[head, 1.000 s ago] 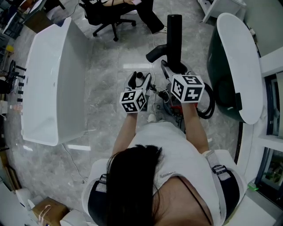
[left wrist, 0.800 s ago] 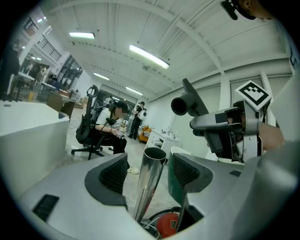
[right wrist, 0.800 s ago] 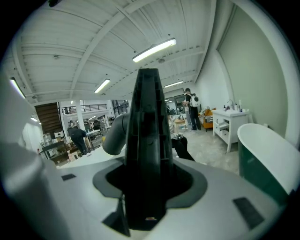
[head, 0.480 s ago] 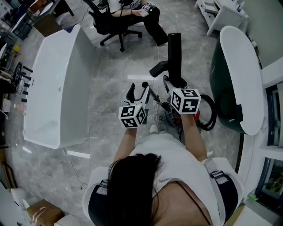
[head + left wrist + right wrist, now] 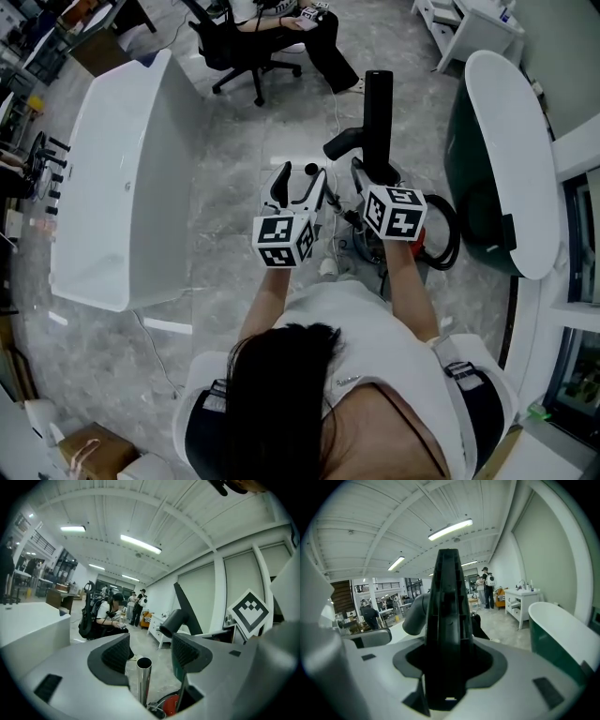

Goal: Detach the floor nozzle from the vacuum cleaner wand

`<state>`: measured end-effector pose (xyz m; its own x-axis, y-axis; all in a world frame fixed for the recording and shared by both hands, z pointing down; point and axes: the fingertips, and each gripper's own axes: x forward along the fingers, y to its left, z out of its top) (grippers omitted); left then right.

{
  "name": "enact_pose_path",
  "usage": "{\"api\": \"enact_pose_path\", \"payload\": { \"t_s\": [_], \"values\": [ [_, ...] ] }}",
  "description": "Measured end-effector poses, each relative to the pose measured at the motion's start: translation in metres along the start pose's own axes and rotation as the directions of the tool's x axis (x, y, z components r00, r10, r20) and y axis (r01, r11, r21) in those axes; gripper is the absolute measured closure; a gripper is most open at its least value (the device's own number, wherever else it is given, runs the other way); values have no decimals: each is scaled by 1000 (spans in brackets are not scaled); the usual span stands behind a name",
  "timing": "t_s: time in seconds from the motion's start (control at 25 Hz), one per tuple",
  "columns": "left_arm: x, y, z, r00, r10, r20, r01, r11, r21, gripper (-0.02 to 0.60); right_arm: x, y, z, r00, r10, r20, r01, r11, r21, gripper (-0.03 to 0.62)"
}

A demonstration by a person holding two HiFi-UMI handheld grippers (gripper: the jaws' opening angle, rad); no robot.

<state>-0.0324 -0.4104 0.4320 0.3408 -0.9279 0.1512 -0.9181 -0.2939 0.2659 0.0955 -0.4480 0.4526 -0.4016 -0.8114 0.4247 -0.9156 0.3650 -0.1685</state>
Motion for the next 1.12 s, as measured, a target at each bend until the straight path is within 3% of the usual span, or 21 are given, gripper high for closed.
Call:
{"api": "enact_pose_path", "payload": {
  "t_s": [0.44,0.88,1.12],
  "values": [
    [-29,0,10,1000,8,-7,-8,999,39,302,-25,15,-14,998,-57,20,57,998,-29,370],
    [-62,0,9,998,56,-3,-56,998,31,472,-53,33,-31,997,-79,24,80,996,-49,370],
    [-82,4,11,998,68,5,-68,997,45,533,-64,48,-39,996,-87,28,89,995,-50,370]
  ]
}}
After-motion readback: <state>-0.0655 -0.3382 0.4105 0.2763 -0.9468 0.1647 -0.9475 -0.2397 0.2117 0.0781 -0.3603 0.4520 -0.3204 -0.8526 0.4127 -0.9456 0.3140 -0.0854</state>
